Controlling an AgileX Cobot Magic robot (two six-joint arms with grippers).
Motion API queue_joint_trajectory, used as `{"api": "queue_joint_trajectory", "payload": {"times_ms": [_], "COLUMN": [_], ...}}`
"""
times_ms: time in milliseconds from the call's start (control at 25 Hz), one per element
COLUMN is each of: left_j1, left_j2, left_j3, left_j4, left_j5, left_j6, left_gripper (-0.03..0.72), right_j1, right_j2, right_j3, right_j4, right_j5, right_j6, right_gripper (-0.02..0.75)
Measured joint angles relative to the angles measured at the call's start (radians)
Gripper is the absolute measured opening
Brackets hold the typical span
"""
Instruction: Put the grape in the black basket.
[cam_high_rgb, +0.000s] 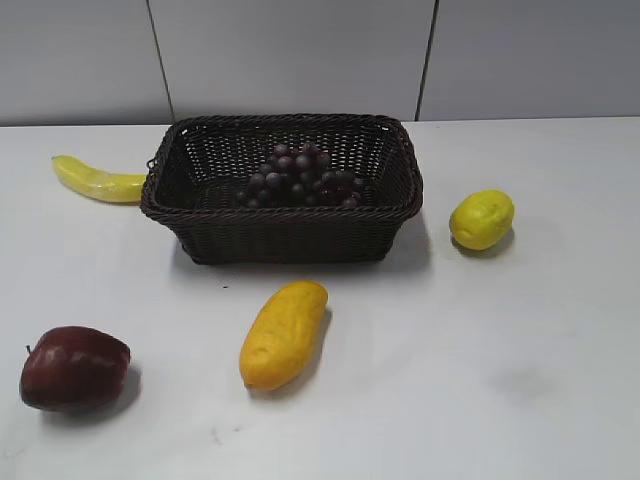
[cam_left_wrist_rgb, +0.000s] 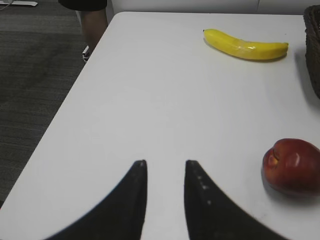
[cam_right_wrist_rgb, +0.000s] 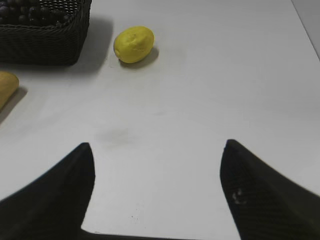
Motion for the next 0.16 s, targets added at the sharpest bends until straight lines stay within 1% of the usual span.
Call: {"api": "queue_joint_trajectory", "payload": {"times_ms": [160], "left_j1": [0.000], "left_j2": [0.000], "left_j3": [0.000], "left_j4": [0.000], "left_j5": [0.000], "left_j6": [0.000], "left_gripper": [0.228], "right_j1": [0.000], "right_j2": [0.000], "right_j3": [0.000], "right_j4": [0.000], "right_j5": [0.000], "right_j6": [0.000], "right_gripper": [0.594]}}
